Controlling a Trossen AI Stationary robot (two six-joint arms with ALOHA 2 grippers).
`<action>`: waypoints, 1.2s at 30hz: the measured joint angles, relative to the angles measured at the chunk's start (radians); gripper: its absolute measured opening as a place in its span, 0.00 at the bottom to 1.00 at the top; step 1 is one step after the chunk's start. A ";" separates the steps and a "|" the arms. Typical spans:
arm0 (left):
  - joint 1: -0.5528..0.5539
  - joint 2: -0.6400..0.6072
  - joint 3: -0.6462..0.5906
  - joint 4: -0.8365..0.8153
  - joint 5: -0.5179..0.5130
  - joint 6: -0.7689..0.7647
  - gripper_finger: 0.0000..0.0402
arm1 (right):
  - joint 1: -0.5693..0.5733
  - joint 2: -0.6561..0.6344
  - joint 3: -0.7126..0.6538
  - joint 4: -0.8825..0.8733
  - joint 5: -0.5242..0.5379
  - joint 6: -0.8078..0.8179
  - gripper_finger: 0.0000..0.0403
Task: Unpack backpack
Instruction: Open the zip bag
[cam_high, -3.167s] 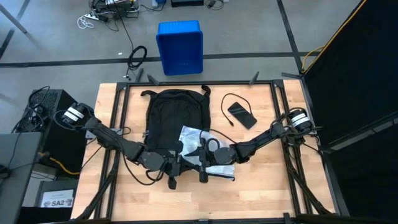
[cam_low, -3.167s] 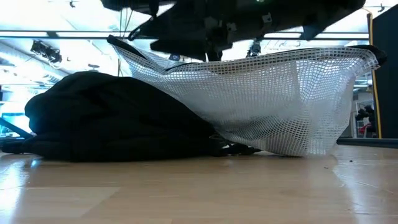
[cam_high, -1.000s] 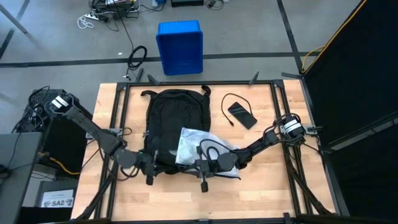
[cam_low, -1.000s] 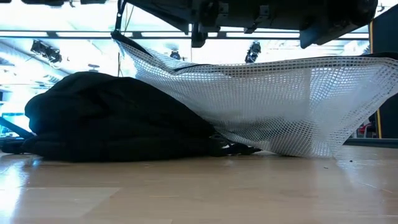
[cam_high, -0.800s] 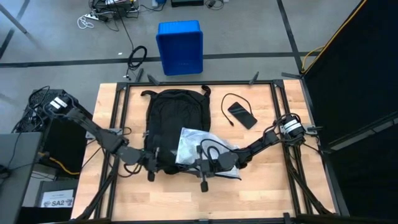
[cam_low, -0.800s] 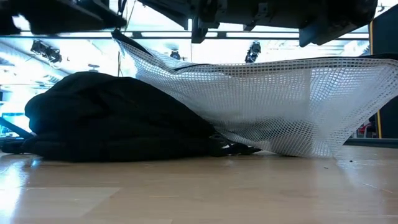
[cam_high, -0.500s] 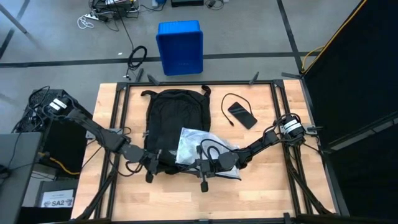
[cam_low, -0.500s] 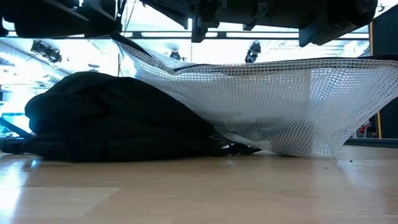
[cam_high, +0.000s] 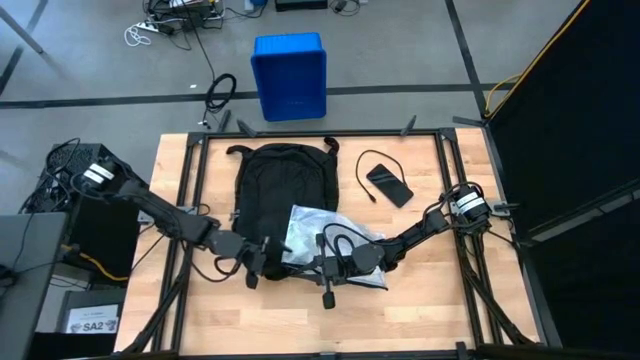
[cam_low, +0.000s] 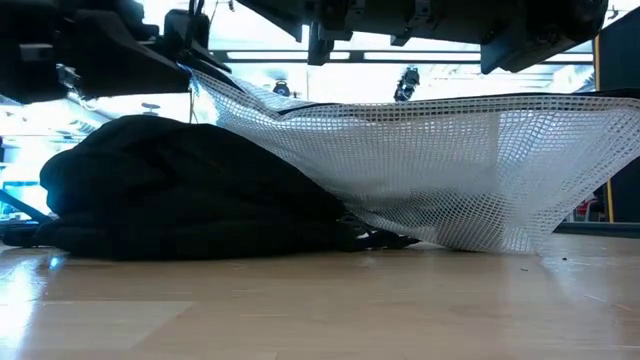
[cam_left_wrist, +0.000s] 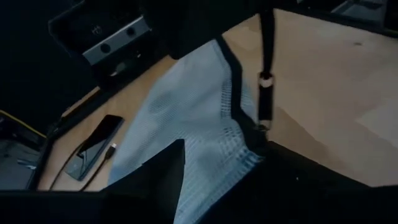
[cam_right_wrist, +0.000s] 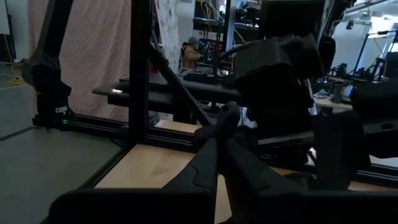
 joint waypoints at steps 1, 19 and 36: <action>0.004 0.002 0.000 0.001 -0.001 0.001 0.43 | 0.000 0.000 0.000 0.001 0.000 0.000 0.00; 0.030 0.003 0.000 -0.002 -0.003 0.055 0.00 | 0.000 0.000 0.000 0.097 -0.027 0.000 0.00; 0.029 0.003 0.023 -0.006 -0.011 0.084 0.00 | 0.184 -0.034 0.000 0.134 0.319 -0.265 0.00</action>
